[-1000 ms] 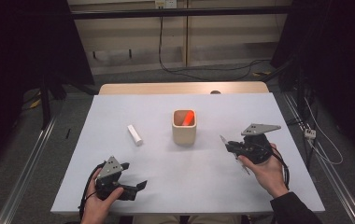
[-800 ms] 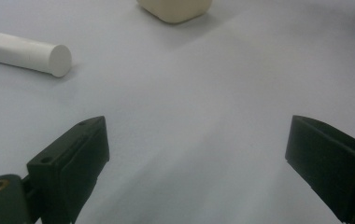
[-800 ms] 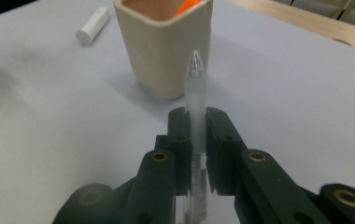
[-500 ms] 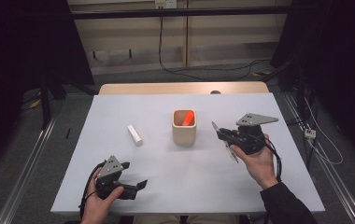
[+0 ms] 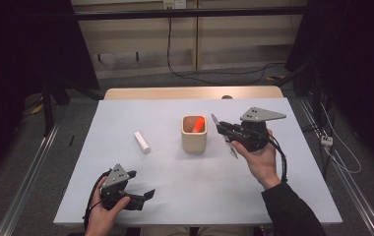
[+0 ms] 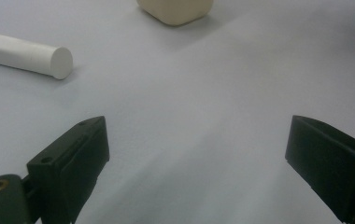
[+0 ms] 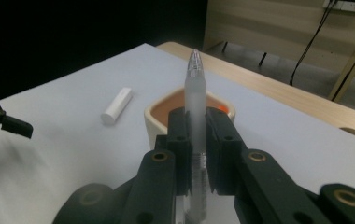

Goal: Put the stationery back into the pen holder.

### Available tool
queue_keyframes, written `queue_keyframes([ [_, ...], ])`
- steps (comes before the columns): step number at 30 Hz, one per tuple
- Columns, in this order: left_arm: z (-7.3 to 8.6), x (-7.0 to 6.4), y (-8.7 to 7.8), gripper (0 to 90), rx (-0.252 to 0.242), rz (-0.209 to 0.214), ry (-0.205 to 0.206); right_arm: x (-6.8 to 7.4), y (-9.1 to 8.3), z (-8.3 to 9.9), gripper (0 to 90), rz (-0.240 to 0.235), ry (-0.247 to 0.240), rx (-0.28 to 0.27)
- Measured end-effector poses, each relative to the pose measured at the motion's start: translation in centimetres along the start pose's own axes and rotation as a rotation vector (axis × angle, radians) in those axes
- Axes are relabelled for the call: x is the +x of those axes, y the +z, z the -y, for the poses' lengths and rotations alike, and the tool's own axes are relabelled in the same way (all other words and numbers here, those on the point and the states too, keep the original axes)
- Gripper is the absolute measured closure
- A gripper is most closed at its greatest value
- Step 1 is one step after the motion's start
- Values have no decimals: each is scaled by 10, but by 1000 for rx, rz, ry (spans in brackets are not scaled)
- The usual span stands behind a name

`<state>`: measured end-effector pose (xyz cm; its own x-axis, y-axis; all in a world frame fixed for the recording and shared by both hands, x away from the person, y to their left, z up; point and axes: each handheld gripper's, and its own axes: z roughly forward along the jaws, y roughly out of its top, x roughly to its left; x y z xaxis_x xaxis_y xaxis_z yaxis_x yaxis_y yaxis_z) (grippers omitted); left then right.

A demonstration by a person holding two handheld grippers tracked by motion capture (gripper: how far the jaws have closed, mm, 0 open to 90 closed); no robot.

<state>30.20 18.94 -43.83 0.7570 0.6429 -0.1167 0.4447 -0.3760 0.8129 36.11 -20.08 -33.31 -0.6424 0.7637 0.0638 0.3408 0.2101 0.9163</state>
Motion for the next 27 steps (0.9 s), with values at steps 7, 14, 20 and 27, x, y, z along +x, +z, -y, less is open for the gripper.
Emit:
queue_keyframes([
  [7, 1, 0, 0, 62, -9, 6, -5, 6, 12, -13, 812, -12, -25, -55],
  [14, 0, 0, 0, 63, -7, 5, -2, 5, 23, -29, 812, -17, -37, -83],
  [20, 0, 0, 0, 63, -5, 6, -2, 2, 34, -38, 812, 1, -23, -82],
  [27, 0, 0, 0, 63, -8, 8, -5, 0, 45, -48, 812, 6, -32, -72],
])
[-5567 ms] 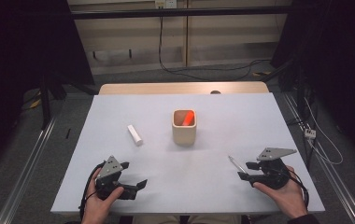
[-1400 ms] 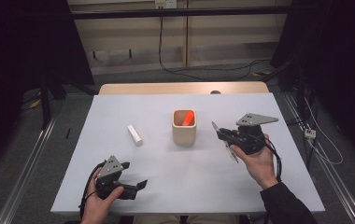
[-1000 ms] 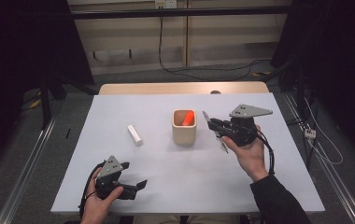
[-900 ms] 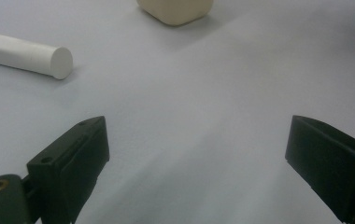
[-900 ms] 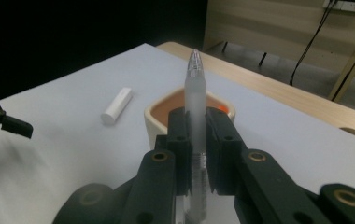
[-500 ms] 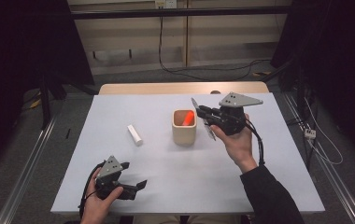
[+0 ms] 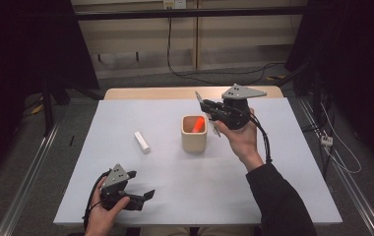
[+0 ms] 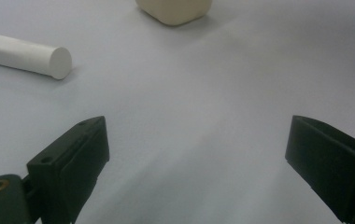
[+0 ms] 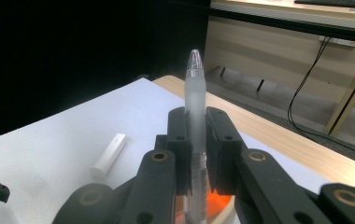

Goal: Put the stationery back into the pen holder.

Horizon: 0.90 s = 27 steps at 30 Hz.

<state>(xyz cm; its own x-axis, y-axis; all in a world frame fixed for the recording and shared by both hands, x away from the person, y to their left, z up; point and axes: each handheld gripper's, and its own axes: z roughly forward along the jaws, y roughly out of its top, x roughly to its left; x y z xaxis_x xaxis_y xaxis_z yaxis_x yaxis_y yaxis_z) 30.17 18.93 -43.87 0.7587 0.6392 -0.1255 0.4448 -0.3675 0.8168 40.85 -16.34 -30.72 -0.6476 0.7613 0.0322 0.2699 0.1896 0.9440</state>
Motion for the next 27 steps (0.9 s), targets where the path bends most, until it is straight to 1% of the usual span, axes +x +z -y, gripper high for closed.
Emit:
queue_keyframes([
  [2, 0, 0, 0, 62, 2, 0, 0, 0, 4, -3, 812, 0, -1, -1],
  [4, 0, 0, 0, 62, 7, -4, 8, -1, 8, -6, 812, 8, 11, -1],
  [6, 0, -1, 0, 62, 7, -4, 7, 0, 11, -8, 812, 24, 1, -1],
  [8, 0, 0, 0, 63, 8, -4, 6, 0, 15, -10, 812, 10, 4, -8],
  [13, 0, 0, 0, 62, 7, -3, 5, 1, 26, -10, 811, 13, -1, -10],
  [16, 0, 0, 0, 62, 3, 2, 3, 1, 34, -8, 812, 2, 6, -10],
  [17, 0, 0, 0, 62, 3, 0, 10, 1, 37, -8, 812, -3, 10, -17],
  [18, 0, 0, 0, 62, 5, 4, 7, 2, 40, -7, 811, -10, 22, -24],
  [19, 0, 0, 0, 63, 3, 5, 6, 2, 43, -7, 811, -10, 23, -27],
  [20, 0, 0, 0, 62, 4, 1, 11, 3, 47, -6, 811, -7, 22, -22],
  [23, 0, -1, -1, 62, 5, 1, 7, 5, 57, -5, 811, -14, 25, -18],
  [27, 1, 0, -1, 62, 2, 5, 4, 4, 66, -2, 811, -19, 18, -12],
])
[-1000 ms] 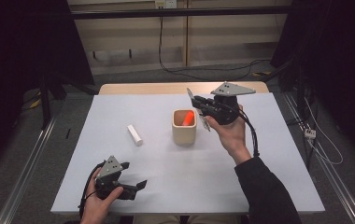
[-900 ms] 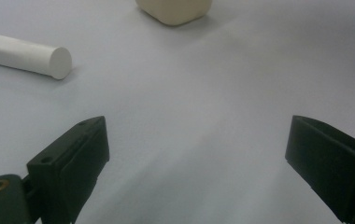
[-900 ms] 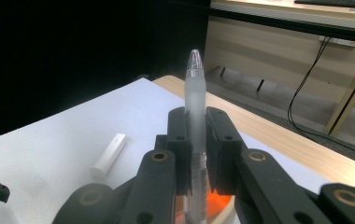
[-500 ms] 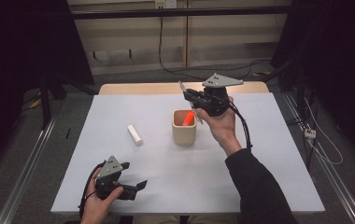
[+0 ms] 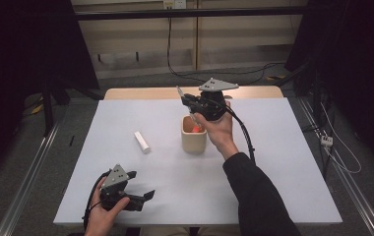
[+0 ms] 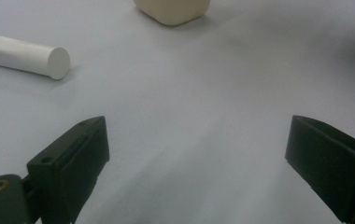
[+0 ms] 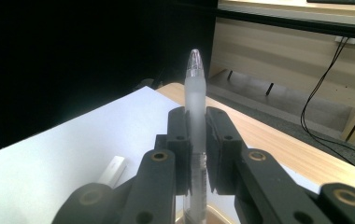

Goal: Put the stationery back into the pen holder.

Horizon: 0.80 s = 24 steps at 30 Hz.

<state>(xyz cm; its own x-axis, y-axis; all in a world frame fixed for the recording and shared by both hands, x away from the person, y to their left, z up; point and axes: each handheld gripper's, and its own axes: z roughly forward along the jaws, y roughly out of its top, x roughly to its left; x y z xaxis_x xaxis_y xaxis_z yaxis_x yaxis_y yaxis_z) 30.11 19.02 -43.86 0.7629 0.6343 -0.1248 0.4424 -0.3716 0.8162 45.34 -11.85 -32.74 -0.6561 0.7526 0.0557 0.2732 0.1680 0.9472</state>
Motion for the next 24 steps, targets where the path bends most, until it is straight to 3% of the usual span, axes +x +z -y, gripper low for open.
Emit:
queue_keyframes([
  [10, 0, 0, 0, 62, -2, -1, 3, -5, 8, 15, 811, 18, 6, 15],
  [24, 0, 0, 0, 62, 3, -3, 1, -4, 12, 40, 802, -13, 18, 56],
])
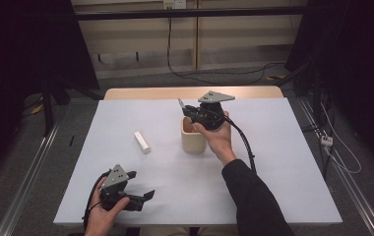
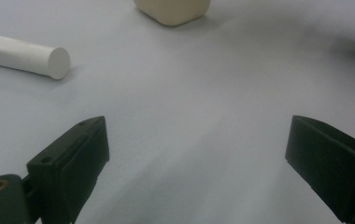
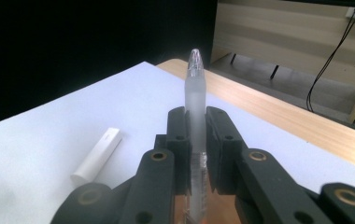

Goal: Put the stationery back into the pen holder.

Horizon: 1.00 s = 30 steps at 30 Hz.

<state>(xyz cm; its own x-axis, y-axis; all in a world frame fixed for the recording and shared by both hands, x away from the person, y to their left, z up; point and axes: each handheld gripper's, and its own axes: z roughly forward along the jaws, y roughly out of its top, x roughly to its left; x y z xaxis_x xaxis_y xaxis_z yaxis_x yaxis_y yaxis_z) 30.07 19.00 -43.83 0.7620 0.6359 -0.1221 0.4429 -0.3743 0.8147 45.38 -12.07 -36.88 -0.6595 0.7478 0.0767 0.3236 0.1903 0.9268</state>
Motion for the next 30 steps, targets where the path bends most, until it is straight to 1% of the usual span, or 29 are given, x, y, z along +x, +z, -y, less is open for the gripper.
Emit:
queue_keyframes([
  [1, 0, 0, 0, 62, 0, 0, 0, 0, 0, 1, 772, -3, 2, 1],
  [2, 0, 0, 0, 62, 0, 0, 0, -1, -1, 1, 695, -7, 8, 0],
  [3, 0, 0, 0, 62, -1, -1, 0, -1, -2, 1, 631, -1, 12, 0],
  [4, 0, 0, 0, 62, 0, -1, 0, -1, -3, 0, 583, 8, 2, 2],
  [5, 0, 0, 0, 62, 0, -1, -1, 0, -4, -1, 526, 17, 3, 3],
  [6, 0, 0, 0, 62, 0, 0, -2, 1, -6, -2, 500, 18, 2, -4],
  [8, 0, 0, 0, 62, 1, -2, 2, 3, -10, -3, 486, 21, -6, -10],
  [10, 0, 0, 0, 62, 1, 0, -1, 2, -12, -4, 428, 37, -9, -8],
  [12, 0, 0, 0, 62, 2, -3, 2, 0, -15, -4, 394, 46, 7, 0],
  [14, 0, 1, 0, 62, -1, -2, 1, -3, -18, -3, 331, 50, 21, 16],
  [17, 0, 1, 0, 62, -2, 0, -4, -5, -24, 0, 311, 52, 38, 29],
  [20, 0, 1, 0, 62, -3, -6, 0, -7, -31, 2, 252, 61, 51, 57],
  [25, 0, 2, 0, 62, -1, -10, -7, -9, -42, 5, 201, 65, 55, 75],
  [28, 0, 2, 0, 62, -4, -9, -9, -9, -48, 9, 194, 70, 53, 78],
  [30, 0, 2, 0, 62, -7, -9, -9, -11, -52, 13, 186, 65, 62, 83],
])
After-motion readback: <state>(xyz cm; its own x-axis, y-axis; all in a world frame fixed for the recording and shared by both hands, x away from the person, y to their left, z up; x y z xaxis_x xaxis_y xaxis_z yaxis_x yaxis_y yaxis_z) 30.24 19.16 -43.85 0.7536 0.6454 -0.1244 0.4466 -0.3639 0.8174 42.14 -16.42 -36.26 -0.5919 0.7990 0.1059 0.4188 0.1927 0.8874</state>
